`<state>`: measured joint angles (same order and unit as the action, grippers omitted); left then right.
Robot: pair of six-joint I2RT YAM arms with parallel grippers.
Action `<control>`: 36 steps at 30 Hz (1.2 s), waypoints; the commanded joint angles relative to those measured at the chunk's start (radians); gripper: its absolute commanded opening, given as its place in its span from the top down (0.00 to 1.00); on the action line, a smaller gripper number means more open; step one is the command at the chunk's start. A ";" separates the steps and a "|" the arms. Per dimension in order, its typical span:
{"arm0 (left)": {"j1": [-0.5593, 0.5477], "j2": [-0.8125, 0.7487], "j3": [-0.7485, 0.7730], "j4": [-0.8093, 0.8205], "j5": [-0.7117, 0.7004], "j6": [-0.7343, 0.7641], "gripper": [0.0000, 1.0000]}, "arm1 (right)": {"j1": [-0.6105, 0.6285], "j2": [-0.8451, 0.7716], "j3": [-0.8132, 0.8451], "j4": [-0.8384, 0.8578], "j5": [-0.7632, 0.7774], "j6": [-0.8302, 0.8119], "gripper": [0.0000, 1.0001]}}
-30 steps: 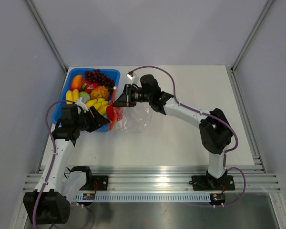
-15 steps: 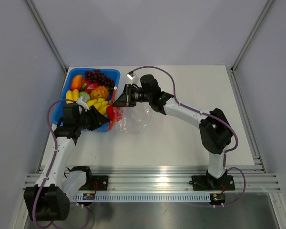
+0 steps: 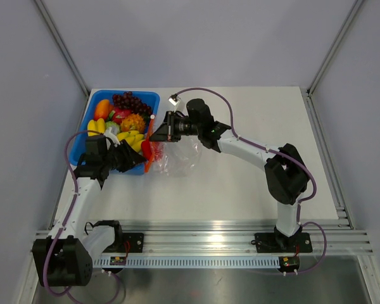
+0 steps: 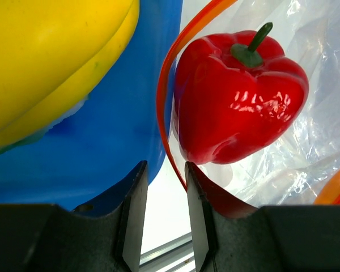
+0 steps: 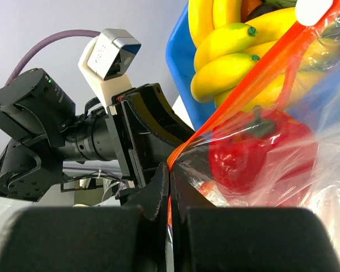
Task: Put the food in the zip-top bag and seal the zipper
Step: Place the fake fruit in the zipper food storage bag, then adjust the zipper food storage bag at the center of the board.
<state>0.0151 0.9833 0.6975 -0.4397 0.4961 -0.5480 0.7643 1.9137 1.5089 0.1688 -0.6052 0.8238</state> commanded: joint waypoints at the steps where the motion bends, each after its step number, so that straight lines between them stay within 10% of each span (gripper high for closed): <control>1: -0.004 0.005 -0.001 0.045 0.041 0.000 0.65 | -0.005 0.005 0.037 0.057 -0.018 0.011 1.00; 18: -0.009 0.021 0.005 0.075 0.102 -0.029 0.70 | -0.005 0.031 0.053 0.084 -0.033 0.047 1.00; 26: -0.040 0.040 0.022 0.053 0.072 -0.018 1.00 | -0.006 0.019 0.051 0.072 -0.033 0.035 1.00; 36: -0.040 -0.075 0.169 -0.079 -0.045 0.052 1.00 | -0.008 -0.079 0.034 -0.090 0.060 -0.092 1.00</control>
<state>-0.0227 0.9577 0.7799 -0.5102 0.4877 -0.5316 0.7639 1.9316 1.5181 0.1192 -0.5903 0.7994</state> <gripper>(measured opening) 0.009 0.021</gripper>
